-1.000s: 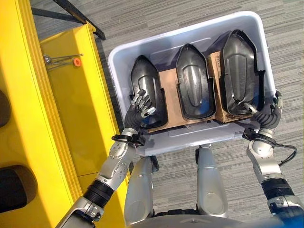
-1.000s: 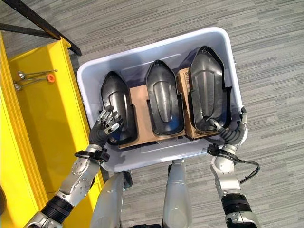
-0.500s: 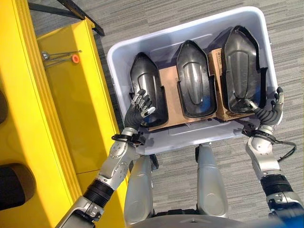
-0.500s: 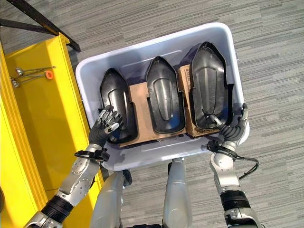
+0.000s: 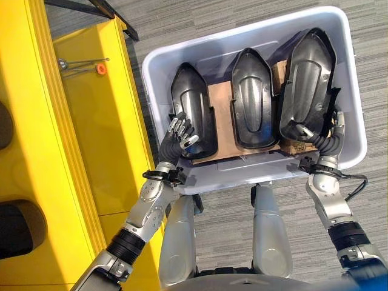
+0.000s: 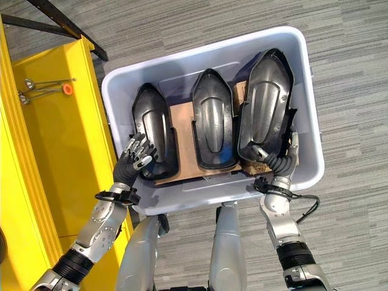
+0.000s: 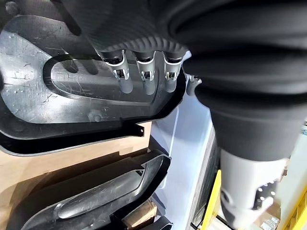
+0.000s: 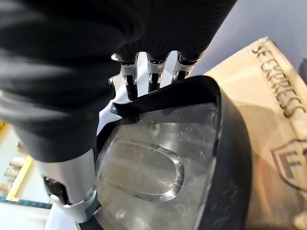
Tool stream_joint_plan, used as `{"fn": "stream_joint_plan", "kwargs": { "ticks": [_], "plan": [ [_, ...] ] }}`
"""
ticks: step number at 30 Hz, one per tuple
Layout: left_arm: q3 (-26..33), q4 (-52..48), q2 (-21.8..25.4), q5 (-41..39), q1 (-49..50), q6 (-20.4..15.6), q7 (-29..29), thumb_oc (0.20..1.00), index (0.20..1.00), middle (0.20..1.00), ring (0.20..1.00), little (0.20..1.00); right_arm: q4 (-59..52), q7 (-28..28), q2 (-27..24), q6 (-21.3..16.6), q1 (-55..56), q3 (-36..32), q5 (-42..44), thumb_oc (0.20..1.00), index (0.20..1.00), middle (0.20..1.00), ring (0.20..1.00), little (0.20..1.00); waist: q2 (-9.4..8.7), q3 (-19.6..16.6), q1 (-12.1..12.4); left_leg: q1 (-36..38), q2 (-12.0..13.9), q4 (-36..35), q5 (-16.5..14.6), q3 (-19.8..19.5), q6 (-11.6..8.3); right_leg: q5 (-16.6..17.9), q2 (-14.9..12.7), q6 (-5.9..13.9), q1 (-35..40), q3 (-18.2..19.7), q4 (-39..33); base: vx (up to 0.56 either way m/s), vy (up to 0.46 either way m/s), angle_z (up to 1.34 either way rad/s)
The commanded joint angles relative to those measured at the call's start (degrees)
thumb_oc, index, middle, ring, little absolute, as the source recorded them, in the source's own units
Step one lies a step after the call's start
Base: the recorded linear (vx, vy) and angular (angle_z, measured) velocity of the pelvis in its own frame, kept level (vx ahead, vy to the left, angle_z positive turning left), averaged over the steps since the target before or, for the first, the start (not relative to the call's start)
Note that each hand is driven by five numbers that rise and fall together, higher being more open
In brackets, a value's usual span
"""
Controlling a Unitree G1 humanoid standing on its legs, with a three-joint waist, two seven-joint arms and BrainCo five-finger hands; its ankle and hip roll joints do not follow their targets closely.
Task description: Move parts from the plastic box to the shelf.
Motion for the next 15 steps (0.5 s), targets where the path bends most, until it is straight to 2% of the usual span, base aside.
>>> {"fn": "stream_joint_plan", "kwargs": {
  "ticks": [1,15],
  "plan": [
    [1.2,-3.5,1.2,0.4,0.5,-3.0,0.0,1.000,1.000,1.000,1.000,1.000,-1.4,0.5,-1.6,-1.2,0.5,0.2,-1.4,1.000,1.000,1.000,1.000,1.000,0.00,-4.1,-0.1,-2.6,2.4,7.5,-4.6,-4.5,-1.92,-4.2,-2.2,0.48,-2.1,-3.5,9.2,-0.01,-0.002,0.04],
    [0.8,-3.2,1.4,-0.8,0.9,-3.0,-0.1,1.000,1.000,1.000,1.000,1.000,6.3,-2.0,-1.3,-0.8,-2.5,-1.5,1.9,1.000,1.000,1.000,1.000,1.000,0.16,-4.2,0.8,-3.2,2.3,7.5,-4.4,-5.1,-1.81,-4.3,-2.2,0.29,-2.4,-3.6,9.3,-0.01,0.000,0.04]
  ]
}}
